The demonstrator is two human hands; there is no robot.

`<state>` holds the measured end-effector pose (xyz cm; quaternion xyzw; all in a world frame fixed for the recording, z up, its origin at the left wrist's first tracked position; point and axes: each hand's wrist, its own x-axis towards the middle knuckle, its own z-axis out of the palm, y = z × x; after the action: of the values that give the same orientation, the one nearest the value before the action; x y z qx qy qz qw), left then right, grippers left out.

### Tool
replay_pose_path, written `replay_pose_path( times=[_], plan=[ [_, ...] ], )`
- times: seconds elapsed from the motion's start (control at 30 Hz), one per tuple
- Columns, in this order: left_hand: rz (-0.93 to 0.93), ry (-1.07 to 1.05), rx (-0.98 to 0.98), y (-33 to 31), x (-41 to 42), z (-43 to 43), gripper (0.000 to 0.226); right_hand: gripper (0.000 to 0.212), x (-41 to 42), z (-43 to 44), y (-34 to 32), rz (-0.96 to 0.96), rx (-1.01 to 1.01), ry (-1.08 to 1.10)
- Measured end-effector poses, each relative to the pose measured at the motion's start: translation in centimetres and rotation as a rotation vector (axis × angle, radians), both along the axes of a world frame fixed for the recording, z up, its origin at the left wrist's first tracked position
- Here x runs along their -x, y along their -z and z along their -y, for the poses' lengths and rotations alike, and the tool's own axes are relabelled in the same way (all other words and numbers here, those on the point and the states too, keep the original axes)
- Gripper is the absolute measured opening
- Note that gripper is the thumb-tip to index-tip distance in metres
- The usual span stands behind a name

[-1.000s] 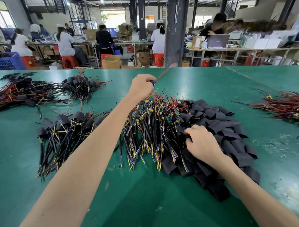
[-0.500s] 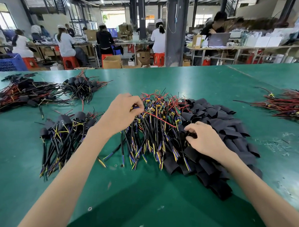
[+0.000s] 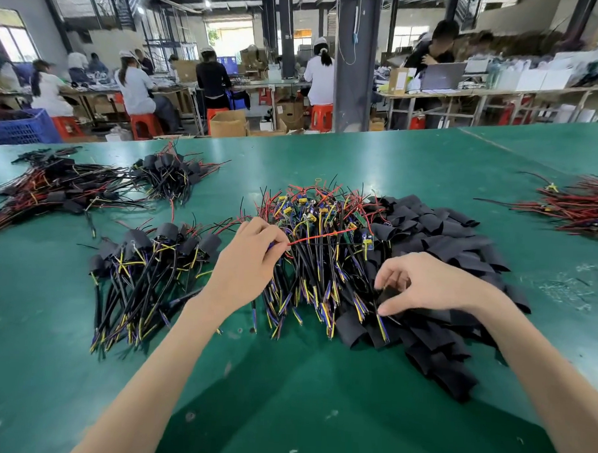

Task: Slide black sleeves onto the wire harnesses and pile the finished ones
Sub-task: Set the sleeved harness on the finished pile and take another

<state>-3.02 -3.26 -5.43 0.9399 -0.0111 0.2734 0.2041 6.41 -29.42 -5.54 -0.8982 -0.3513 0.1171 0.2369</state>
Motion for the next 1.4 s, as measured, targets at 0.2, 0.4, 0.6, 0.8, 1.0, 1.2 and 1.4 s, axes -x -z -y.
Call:
replay_pose_path(
  times=[0.2, 0.4, 0.6, 0.8, 1.0, 1.2, 1.4],
  plan=[
    [-0.017, -0.013, 0.030, 0.2, 0.0, -0.1, 0.014, 0.027, -0.6, 0.3, 0.0, 0.110, -0.210, 0.043],
    [-0.036, 0.001, 0.073, 0.4, 0.0, -0.1, 0.013, 0.045, 0.2, -2.0, 1.1, 0.157, -0.459, 0.119],
    [-0.060, 0.023, 0.089, 0.6, -0.1, -0.3, 0.014, 0.067, 0.6, -2.7, 2.6, 0.227, -0.352, 0.160],
    [-0.021, 0.046, 0.095, 0.7, -0.1, -0.4, 0.013, 0.062, 0.0, -3.1, 3.8, 0.241, -0.430, 0.118],
    [-0.022, 0.058, 0.079, 0.8, -0.1, -0.3, 0.012, 0.060, 0.2, -3.2, 3.9, 0.284, -0.482, 0.109],
    [-0.029, 0.057, 0.090, 0.6, 0.0, -0.2, 0.012, 0.030, 0.2, -2.9, 3.9, 0.253, -0.457, 0.091],
    [-0.045, 0.056, 0.097, 0.5, 0.1, -0.2, 0.012, 0.040, 0.3, -2.8, 3.8, 0.264, -0.397, 0.052]
  ],
)
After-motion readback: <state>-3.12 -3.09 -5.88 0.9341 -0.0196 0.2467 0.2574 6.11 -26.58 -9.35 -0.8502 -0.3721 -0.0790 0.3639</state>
